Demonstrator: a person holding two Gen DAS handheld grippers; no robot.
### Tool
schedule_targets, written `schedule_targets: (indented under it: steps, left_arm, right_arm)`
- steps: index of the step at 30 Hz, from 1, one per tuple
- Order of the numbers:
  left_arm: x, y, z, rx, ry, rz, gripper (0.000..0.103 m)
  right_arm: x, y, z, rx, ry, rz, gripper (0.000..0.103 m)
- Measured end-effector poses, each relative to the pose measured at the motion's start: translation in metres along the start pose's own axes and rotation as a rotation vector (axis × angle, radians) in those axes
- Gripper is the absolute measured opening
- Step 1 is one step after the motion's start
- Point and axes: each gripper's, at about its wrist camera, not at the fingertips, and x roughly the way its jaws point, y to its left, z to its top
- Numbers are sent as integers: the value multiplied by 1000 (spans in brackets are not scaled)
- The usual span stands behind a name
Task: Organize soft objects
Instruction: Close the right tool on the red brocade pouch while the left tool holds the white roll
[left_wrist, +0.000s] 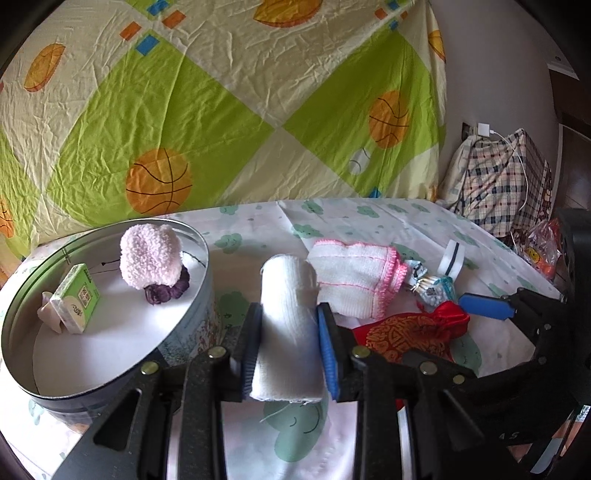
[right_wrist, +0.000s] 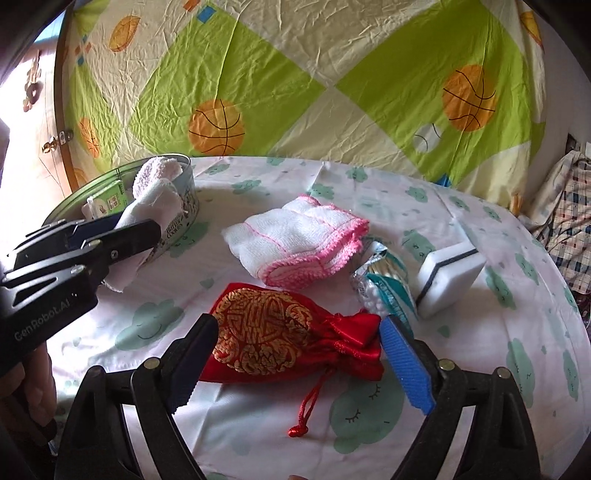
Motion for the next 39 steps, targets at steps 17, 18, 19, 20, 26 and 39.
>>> schedule_targets:
  steps: [17, 18, 19, 20, 26, 39]
  left_arm:
    - [-7, 17, -3, -62, -19, 15, 28]
    - [-8, 17, -3, -65, -21, 16, 28]
    - [-8, 17, -3, -65, -20, 17, 28]
    - [-8, 17, -3, -64, -22, 19, 28]
    - [-8, 19, -3, -71, -19, 23, 28]
    - [-6, 19, -3, -71, -13, 23, 28]
  right_arm:
    - [7, 24, 20, -85, 29, 8, 91]
    - [2, 24, 22, -76, 13, 12, 91]
    - [-2, 25, 23, -80, 4, 14, 91]
    - [-2, 28, 24, -95, 7, 15, 91]
    - [22, 43, 18, -136, 64, 31, 92]
    - [51, 39, 13, -100, 196, 70, 77]
